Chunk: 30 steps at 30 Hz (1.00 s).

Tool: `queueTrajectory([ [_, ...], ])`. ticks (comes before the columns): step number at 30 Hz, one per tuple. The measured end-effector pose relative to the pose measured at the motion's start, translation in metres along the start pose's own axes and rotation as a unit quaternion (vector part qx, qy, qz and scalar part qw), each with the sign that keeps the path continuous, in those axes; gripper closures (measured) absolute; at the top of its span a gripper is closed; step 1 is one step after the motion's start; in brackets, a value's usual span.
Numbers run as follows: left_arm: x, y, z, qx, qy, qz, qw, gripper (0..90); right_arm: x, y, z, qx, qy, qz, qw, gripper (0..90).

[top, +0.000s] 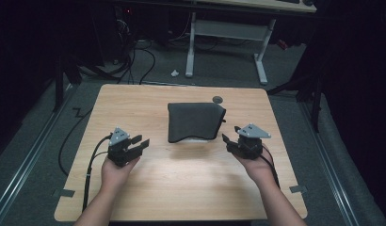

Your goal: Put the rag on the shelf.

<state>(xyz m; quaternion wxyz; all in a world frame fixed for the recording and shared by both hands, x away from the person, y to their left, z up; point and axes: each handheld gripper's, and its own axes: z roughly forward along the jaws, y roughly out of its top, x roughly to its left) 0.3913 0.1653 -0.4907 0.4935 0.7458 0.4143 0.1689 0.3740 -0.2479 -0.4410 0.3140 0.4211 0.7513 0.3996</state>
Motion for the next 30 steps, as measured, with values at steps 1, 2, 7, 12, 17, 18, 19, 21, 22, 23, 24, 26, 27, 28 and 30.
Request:
queueTrajectory([
  [1, -0.002, -0.005, -0.002, 0.002, -0.002, 0.001, 1.0000, 57.8, 0.004, -0.003, -0.003, 0.002, 0.005, 0.002, 1.0000, 42.5],
  [2, -0.004, -0.008, -0.004, 0.006, -0.004, 0.001, 1.0000, 57.4, 0.008, -0.006, -0.006, 0.004, 0.009, -0.001, 1.0000, 42.3],
  [7, -0.025, -0.033, -0.013, 0.030, -0.034, 0.003, 0.9990, 55.4, 0.027, -0.026, -0.018, 0.001, 0.018, 0.002, 0.9998, 42.3],
  [12, -0.057, -0.050, -0.016, 0.048, -0.069, -0.005, 0.9964, 52.6, 0.050, -0.053, -0.023, 0.011, 0.024, 0.012, 0.9996, 41.0],
  [17, -0.103, -0.070, -0.014, 0.090, -0.121, 0.021, 0.9884, 50.5, 0.075, -0.075, -0.029, 0.027, 0.027, 0.009, 0.9992, 39.8],
  [18, -0.114, -0.071, -0.012, 0.099, -0.127, 0.045, 0.9859, 49.5, 0.080, -0.082, -0.031, 0.028, 0.027, 0.002, 0.9993, 41.3],
  [19, -0.119, -0.071, -0.011, 0.099, -0.124, 0.062, 0.9854, 49.3, 0.085, -0.087, -0.030, 0.043, 0.032, -0.012, 0.9985, 40.3],
  [21, -0.126, -0.069, -0.008, 0.098, -0.116, 0.093, 0.9840, 49.2, 0.089, -0.090, -0.029, 0.056, 0.031, -0.024, 0.9976, 40.6],
  [22, -0.126, -0.067, -0.007, 0.098, -0.112, 0.099, 0.9839, 49.0, 0.089, -0.091, -0.029, 0.054, 0.031, -0.024, 0.9978, 40.7],
  [23, -0.124, -0.066, -0.006, 0.097, -0.112, 0.096, 0.9842, 48.9, 0.088, -0.091, -0.028, 0.058, 0.032, -0.017, 0.9977, 40.8],
  [24, -0.121, -0.065, -0.006, 0.095, -0.112, 0.092, 0.9849, 48.9, 0.086, -0.090, -0.028, 0.057, 0.032, -0.011, 0.9978, 40.8],
  [26, -0.115, -0.066, -0.009, 0.092, -0.106, 0.083, 0.9866, 49.2, 0.084, -0.090, -0.029, 0.054, 0.029, -0.009, 0.9981, 41.0],
  [27, -0.110, -0.066, -0.011, 0.090, -0.103, 0.075, 0.9878, 49.3, 0.083, -0.090, -0.029, 0.053, 0.028, -0.013, 0.9981, 41.1],
  [28, -0.107, -0.066, -0.013, 0.090, -0.101, 0.069, 0.9884, 49.4, 0.082, -0.092, -0.030, 0.054, 0.026, -0.012, 0.9981, 41.1],
  [30, -0.102, -0.065, -0.016, 0.085, -0.100, 0.054, 0.9899, 49.4, 0.081, -0.093, -0.029, 0.057, 0.027, -0.006, 0.9980, 41.1],
])
